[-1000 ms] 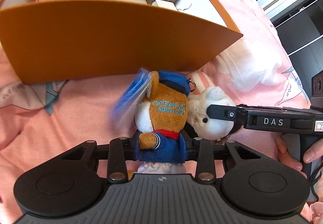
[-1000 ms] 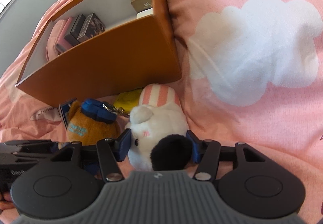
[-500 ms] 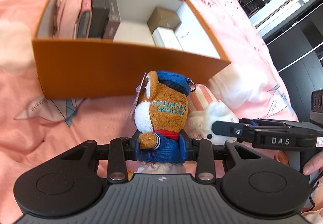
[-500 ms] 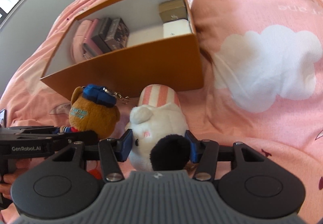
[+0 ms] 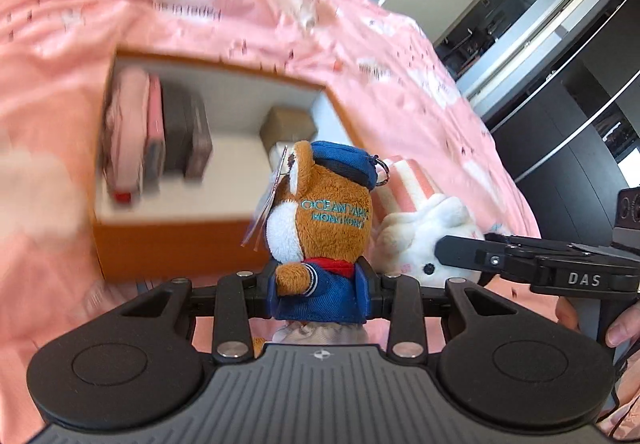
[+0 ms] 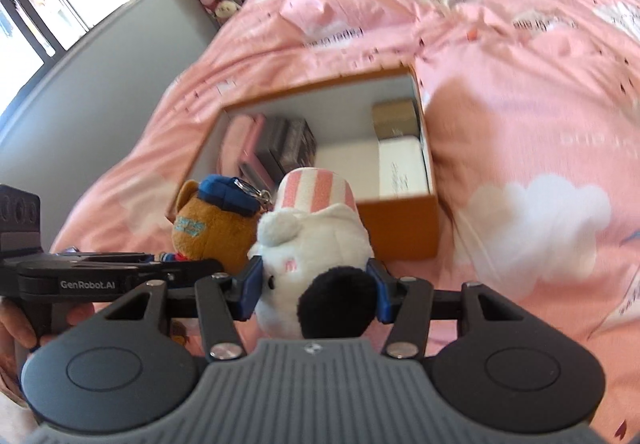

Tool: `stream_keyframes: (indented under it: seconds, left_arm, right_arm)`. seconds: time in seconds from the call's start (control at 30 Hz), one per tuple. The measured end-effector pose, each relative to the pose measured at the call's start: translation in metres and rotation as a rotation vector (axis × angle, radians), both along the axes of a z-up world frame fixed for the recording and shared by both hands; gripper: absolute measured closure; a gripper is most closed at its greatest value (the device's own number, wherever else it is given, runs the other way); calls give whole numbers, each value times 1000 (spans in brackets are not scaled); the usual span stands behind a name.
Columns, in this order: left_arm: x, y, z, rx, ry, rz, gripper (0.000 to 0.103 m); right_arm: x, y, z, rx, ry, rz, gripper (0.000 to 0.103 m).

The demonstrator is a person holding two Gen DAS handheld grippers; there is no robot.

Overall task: Organize objects
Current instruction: 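Lift both plush toys over the box rim and lower them inside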

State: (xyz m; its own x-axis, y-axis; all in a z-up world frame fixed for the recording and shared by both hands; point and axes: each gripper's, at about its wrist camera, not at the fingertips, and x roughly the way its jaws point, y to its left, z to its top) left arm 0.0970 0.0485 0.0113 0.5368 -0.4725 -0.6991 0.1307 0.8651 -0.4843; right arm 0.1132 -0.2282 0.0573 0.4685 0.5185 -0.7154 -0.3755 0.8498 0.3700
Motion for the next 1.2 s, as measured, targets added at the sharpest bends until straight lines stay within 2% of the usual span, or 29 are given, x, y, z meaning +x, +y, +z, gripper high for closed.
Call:
stream_keyframes:
  seconds: [0.2,0.37,0.5,0.6,0.7,0.93,1.07,1.2]
  left_arm:
    - [30,17,28,61,-69,73,62]
    - [58,33,26,91,-54,122,62]
    - [75,42,14,126,-14,126,62]
    - [86,46,-4,151,57,124,62]
    - [98,51,-26,140,155,108,62]
    - [113,57,-51,143,275,94,62]
    - [116,55,-57,130,297,92,62]
    - [117,47,-57,189,300,96,61]
  right_arm:
    - [25,13,33,6,-111,8,48]
    - [58,20,40,54,-115,-5,48]
    - [87,35,22,96,-73,-25,48]
    - [105,50,-2,101,-17,-15,48]
    - [118,64,-26,90,45,-6,48]
    - [130,77,-60,55,134,6,48]
    - [134,80,-68,44,158,-1,48]
    - [137,85,-78,21,194,8,47]
